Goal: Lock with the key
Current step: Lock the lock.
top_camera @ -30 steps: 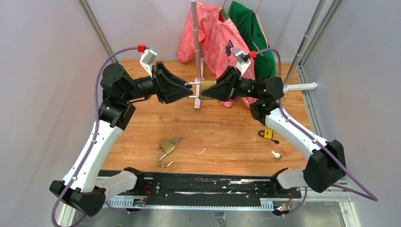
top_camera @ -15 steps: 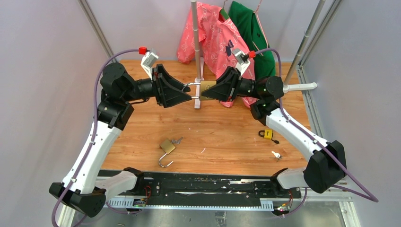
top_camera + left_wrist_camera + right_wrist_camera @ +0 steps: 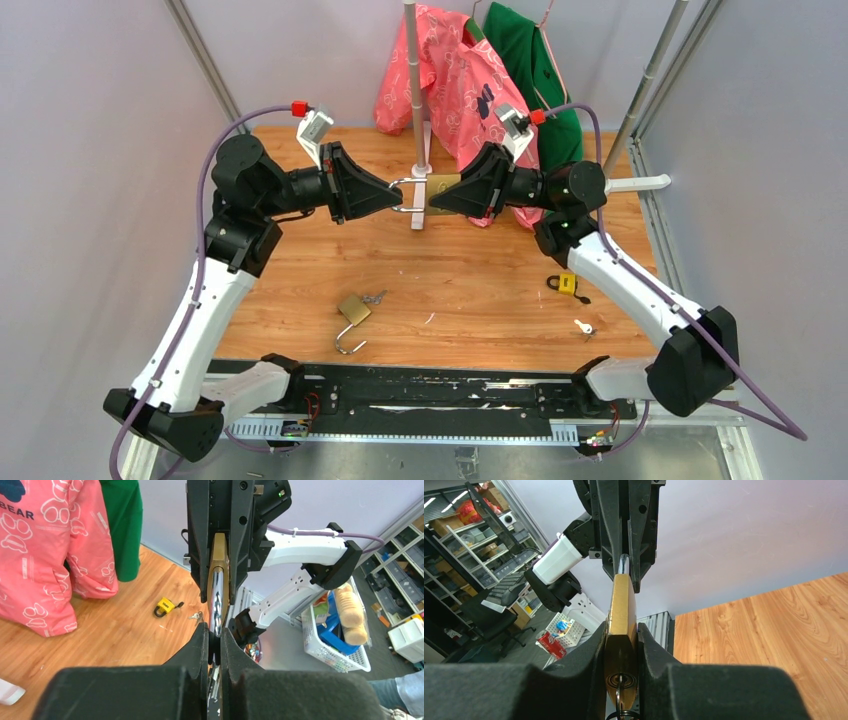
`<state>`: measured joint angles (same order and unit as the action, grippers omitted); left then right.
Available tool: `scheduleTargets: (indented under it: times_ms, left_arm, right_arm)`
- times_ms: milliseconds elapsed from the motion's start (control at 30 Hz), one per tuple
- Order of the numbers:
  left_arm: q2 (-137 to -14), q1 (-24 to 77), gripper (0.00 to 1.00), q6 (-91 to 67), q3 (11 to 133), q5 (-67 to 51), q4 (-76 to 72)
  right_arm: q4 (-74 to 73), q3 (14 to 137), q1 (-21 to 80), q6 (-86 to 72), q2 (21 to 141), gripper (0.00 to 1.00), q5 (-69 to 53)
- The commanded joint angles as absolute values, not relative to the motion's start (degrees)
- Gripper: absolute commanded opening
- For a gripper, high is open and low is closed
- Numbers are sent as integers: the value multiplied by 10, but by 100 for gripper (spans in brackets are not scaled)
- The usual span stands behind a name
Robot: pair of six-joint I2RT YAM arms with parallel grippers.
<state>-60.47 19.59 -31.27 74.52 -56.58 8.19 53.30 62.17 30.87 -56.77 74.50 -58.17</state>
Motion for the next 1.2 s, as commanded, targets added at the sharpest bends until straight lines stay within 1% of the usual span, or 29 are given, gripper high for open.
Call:
scheduleTargets:
  times_ms: [0, 300, 700, 867, 1000, 1167]
  left_arm:
    - [-602, 192, 0, -326, 735, -558, 64]
    - [-601, 193, 0, -367, 711, -560, 3]
    - [-601, 195, 0, -349, 701, -560, 10]
    - [-607, 195, 0, -333, 698, -553, 22]
    - [-616, 195, 0, -328, 698, -550, 24]
    - [-623, 195, 0, -318, 706, -546, 34]
  right_arm:
    - [519, 638, 307, -534, 710, 0, -593]
    - [481, 645, 319, -502, 707, 0, -589]
    - [438, 682, 353, -484, 739, 0, -558]
    - [437, 698, 359, -499, 756, 0, -569]
    - [472, 707, 368, -540, 776, 0, -590]
    - [463, 705, 381, -530, 779, 0, -592]
